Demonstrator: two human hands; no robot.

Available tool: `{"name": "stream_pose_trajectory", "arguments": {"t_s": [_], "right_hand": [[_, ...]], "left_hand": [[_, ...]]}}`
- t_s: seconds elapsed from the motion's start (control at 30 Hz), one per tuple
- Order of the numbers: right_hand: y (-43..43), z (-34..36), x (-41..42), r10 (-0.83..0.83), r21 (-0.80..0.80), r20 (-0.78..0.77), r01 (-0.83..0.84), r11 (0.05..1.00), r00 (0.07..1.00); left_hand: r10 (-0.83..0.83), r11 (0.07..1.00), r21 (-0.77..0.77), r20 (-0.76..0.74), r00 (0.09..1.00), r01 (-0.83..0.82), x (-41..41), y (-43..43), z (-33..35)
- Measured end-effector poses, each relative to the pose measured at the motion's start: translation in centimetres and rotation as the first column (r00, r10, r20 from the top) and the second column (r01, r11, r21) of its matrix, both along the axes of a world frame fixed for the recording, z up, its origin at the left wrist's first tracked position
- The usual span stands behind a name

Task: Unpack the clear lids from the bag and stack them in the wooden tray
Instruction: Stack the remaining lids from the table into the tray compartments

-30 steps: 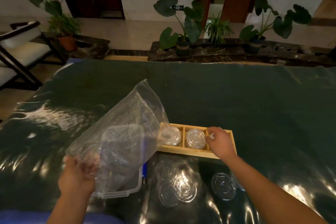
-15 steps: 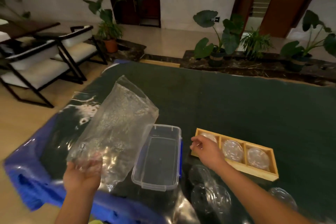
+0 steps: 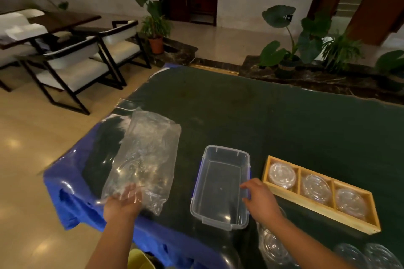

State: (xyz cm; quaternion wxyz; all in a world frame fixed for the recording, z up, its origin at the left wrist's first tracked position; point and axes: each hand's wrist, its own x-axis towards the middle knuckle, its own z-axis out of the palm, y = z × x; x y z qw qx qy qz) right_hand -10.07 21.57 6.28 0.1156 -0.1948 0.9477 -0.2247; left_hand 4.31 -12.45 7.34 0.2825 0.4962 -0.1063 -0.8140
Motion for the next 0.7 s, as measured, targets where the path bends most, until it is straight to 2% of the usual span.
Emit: {"name": "stream_pose_trajectory", "arguments": {"t_s": [0.13,0.3,0.33,0.4,0.5,0.6,0.7], "right_hand": [[-0.1,-0.4,0.5,-0.007,-0.002,-0.032,0.007,1.0,0.999],[0.0,-0.5,0.6,-0.025,-0.023,-0.037,0.025,0.999,0.999],[0.0,-0.6,0.6,-0.027,-0.029,-0.037,0.026,0.999,0.999],[0.1,-0.7,0.7,-0.029,-0.039,-0.033,0.028,0.999,0.999],[0.1,-0.8,0.6,-0.034,-0.052,-0.025,0.033,0.998,0.999],[0.1,-0.7,0.6,-0.037,-0.061,-0.015,0.036,0.997,0.999],[0.2,-0.7,0.6,-0.033,-0.069,-0.007,0.032,0.997,0.999]], "left_hand": [[-0.122,0.99,0.077,0.035,0.992,0.119,-1.2,-1.0,-1.4],[-0.117,0.993,0.028,0.177,0.977,0.114,-2.7,-0.7,-2.1],[-0.172,0.983,-0.03,0.209,0.963,0.182,-2.6,-0.6,-2.0],[-0.266,0.955,-0.051,0.297,0.917,0.293,-2.8,-1.0,-1.9],[-0.33,0.917,-0.084,0.386,0.861,0.389,-2.9,-1.1,-2.1],[-0.343,0.903,-0.089,0.44,0.83,0.421,-2.6,-0.6,-2.0],[-0.263,0.899,-0.156,0.555,0.789,0.409,-2.8,0.0,-1.8]]}}
